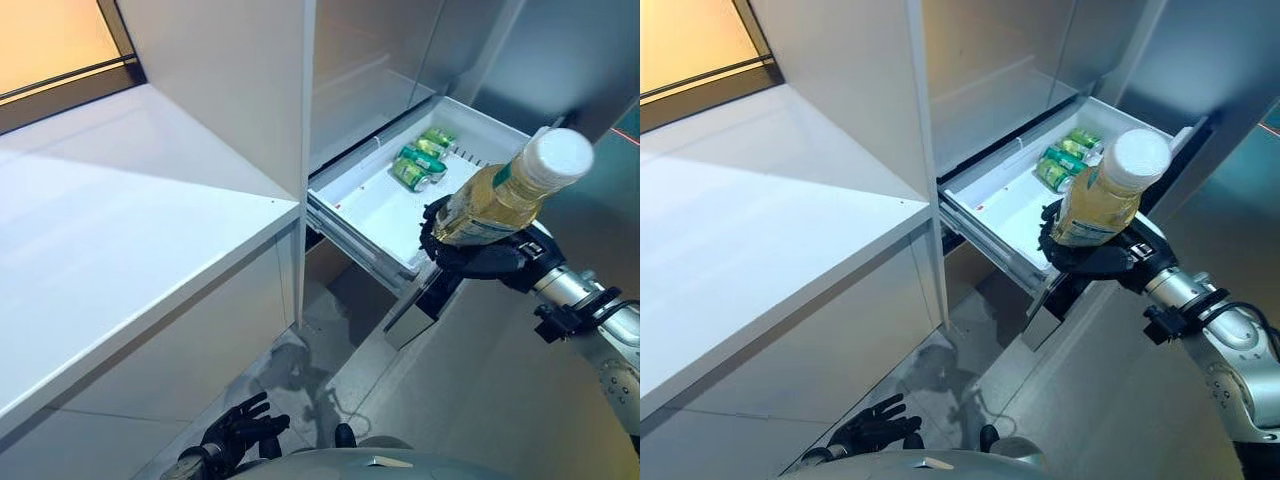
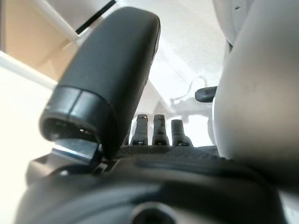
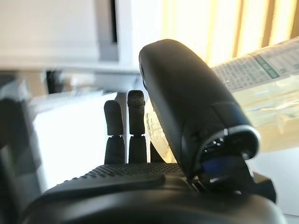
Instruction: Put drinks into fridge and close the fridge
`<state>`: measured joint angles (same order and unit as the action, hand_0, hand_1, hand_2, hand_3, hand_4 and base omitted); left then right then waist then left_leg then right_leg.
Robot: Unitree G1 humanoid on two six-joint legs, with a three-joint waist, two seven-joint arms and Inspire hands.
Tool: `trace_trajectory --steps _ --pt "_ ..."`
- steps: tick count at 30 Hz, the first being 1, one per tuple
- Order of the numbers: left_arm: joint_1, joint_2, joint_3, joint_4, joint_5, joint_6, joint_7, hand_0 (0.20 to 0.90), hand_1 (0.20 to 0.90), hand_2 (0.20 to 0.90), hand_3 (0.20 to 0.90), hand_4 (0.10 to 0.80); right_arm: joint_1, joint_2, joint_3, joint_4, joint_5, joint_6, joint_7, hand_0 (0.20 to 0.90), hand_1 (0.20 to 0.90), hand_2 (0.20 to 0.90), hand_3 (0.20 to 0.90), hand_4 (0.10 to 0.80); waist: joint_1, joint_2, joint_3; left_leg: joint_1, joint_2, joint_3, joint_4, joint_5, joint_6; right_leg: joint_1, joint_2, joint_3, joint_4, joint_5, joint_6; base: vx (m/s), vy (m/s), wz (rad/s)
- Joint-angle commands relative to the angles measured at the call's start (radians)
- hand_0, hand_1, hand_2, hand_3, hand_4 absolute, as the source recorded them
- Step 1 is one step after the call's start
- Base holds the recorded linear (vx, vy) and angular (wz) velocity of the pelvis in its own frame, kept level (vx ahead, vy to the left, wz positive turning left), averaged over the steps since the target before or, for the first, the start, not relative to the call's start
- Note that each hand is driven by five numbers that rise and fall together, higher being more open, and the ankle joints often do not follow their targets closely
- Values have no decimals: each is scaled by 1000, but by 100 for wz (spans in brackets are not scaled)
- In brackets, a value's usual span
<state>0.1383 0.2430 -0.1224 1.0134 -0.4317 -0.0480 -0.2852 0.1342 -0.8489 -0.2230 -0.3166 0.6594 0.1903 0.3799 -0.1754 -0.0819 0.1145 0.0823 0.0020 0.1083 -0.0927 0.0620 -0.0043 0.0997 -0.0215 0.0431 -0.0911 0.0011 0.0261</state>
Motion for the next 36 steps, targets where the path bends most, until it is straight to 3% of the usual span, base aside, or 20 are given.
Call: trace_trajectory --steps 1,7,12,22,29,36 --pt "13 20 -46 94 34 -21 3 900 900 900 900 800 -252 -80 -116 -18 47 -156 -46 300 300 300 200 100 55 -19 -64 25 -33 8 5 -117 23 -66 22 -5 37 48 70 98 -31 -7" --pt "30 32 -44 116 63 -24 41 900 900 900 900 800 -407 -197 -31 106 62 -87 -54 300 300 300 200 100 96 -46 -63 16 -31 -15 5 -114 21 -59 28 -13 19 57 73 81 -51 -3" --pt "44 50 -38 104 82 -20 58 900 900 900 900 800 -509 -237 46 197 65 -46 -46 300 300 300 200 100 128 -73 -61 11 -25 -29 5 -111 20 -57 33 -32 15 59 73 77 -71 2" --pt "64 119 3 111 173 32 127 900 900 900 900 800 -791 -221 271 551 39 85 -77 300 300 300 200 100 227 -128 -33 -11 -15 -80 11 -102 19 -46 40 -80 8 54 63 99 -95 15" --pt "74 147 24 127 195 25 114 900 900 900 900 800 -920 -200 403 852 -13 169 -86 300 300 300 200 100 283 -133 -3 -30 -14 -110 14 -92 17 -49 37 -109 9 56 58 58 -46 17" --pt "37 167 22 111 182 44 118 900 900 900 900 800 -961 -162 456 1112 -129 221 -48 300 300 300 200 100 313 -131 49 -59 -12 -130 20 -82 17 -69 40 -117 16 63 55 10 -44 12"
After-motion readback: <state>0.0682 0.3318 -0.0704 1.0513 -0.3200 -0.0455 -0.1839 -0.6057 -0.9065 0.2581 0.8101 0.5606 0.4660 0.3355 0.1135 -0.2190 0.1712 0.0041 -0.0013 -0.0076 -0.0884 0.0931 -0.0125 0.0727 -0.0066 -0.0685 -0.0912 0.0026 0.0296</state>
